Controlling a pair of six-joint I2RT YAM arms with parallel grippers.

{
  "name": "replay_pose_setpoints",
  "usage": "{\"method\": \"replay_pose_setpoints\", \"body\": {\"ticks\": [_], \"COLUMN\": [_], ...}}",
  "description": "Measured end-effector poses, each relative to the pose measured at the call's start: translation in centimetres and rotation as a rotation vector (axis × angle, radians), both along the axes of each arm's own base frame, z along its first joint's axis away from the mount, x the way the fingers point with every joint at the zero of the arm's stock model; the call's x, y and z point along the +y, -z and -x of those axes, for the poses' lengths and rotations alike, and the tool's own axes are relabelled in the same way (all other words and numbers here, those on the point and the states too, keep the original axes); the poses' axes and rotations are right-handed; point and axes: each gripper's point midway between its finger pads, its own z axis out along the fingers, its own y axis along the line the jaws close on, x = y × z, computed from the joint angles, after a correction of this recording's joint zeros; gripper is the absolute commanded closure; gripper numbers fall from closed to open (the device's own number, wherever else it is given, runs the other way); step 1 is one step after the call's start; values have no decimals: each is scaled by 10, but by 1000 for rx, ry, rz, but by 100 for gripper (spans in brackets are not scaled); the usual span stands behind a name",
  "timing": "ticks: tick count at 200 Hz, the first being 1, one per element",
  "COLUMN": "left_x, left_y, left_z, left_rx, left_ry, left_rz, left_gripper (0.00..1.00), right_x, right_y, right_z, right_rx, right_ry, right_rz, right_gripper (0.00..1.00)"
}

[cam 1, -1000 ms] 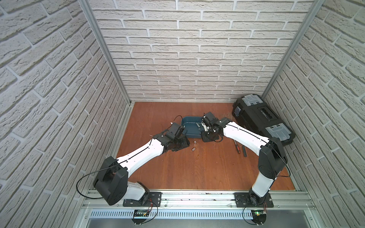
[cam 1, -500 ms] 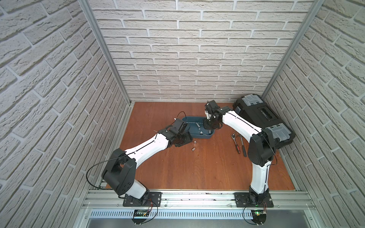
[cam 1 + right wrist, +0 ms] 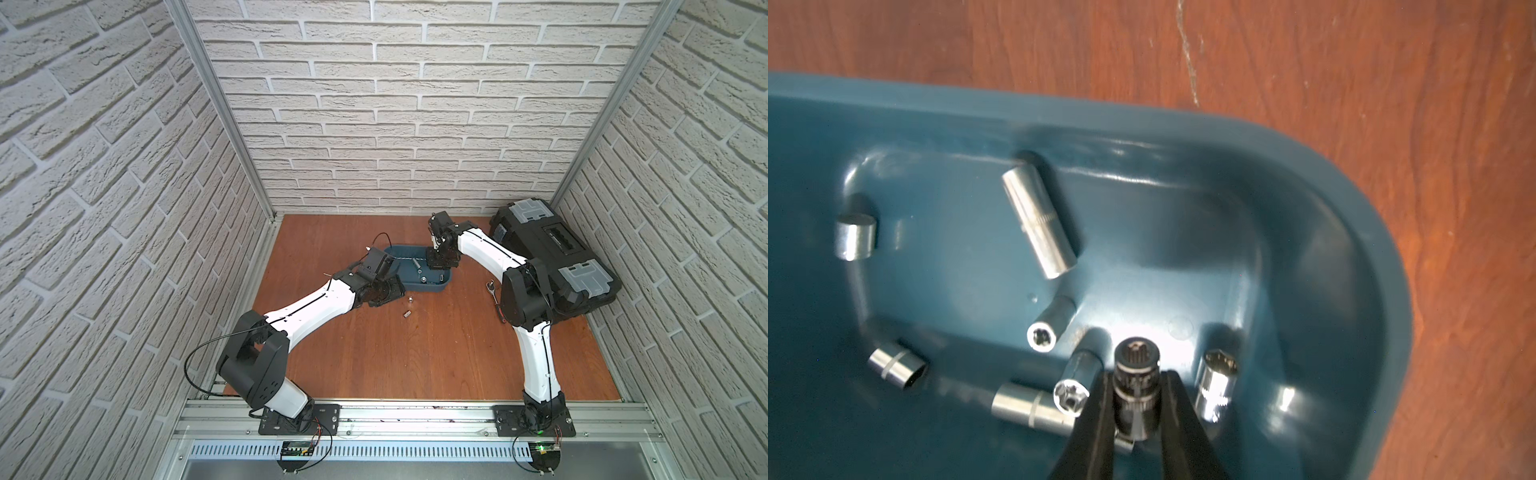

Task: Put the socket on the desktop into the storage box
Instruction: Place the socket head in the storage box.

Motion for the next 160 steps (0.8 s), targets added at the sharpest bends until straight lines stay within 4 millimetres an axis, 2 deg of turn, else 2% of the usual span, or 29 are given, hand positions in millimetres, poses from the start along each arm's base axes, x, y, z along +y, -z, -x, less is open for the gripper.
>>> {"method": "replay_pose_setpoints", "body": {"ticks": [68, 103, 160], "left_x": [3, 5, 6], "left_y": [9, 12, 12], "left_z": [4, 6, 8], "left_rx": [21, 26, 25], "left_ry": [-6, -7, -7], "left_rz": [-10, -14, -13], "left_gripper": [44, 44, 44], "right_x": [-1, -2, -5], "right_y": [15, 17, 12], "right_z": [-14, -15, -16], "right_rx": [17, 27, 23], "right_ry": [25, 28, 33], "right_rz": [9, 19, 29], "right_gripper": [77, 76, 64]}}
